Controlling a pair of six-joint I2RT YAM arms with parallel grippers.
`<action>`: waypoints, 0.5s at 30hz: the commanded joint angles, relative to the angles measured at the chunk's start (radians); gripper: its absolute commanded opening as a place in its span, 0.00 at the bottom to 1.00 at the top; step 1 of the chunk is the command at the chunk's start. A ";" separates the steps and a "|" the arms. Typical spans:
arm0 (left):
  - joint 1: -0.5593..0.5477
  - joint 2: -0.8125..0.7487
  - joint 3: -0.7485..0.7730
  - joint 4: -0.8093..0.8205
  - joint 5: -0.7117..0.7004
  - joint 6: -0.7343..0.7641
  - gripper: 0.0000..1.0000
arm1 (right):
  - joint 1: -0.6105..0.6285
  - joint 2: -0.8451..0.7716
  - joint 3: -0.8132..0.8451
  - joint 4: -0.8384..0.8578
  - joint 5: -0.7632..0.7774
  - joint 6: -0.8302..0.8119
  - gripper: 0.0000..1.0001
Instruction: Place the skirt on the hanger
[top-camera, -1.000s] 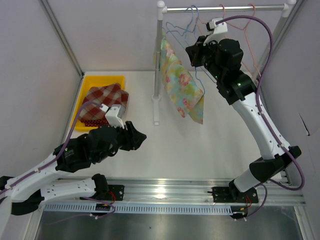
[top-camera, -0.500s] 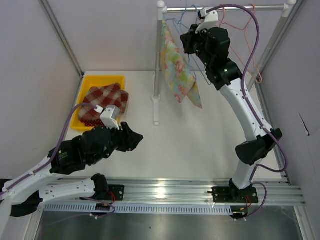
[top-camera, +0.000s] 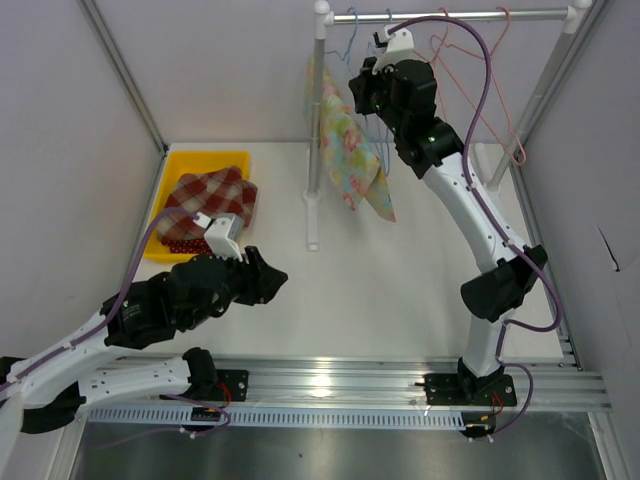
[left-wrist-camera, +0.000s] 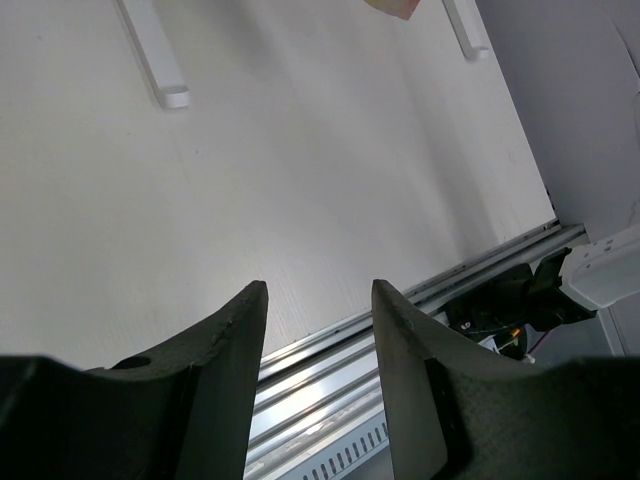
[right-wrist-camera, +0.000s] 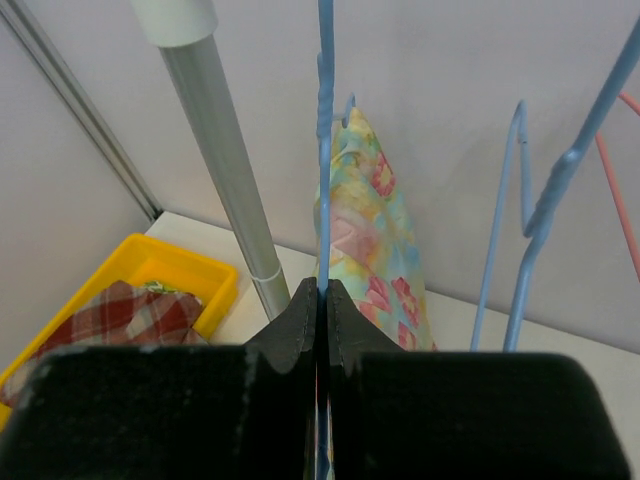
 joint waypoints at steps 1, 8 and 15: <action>0.005 -0.007 -0.008 0.018 -0.009 -0.017 0.52 | 0.018 -0.015 0.039 0.084 0.042 -0.030 0.00; 0.005 -0.016 -0.008 0.018 -0.018 -0.012 0.55 | 0.021 -0.024 0.027 0.058 0.083 -0.024 0.01; 0.005 -0.018 0.001 0.022 -0.024 -0.001 0.59 | 0.013 -0.070 -0.017 0.034 0.072 0.013 0.37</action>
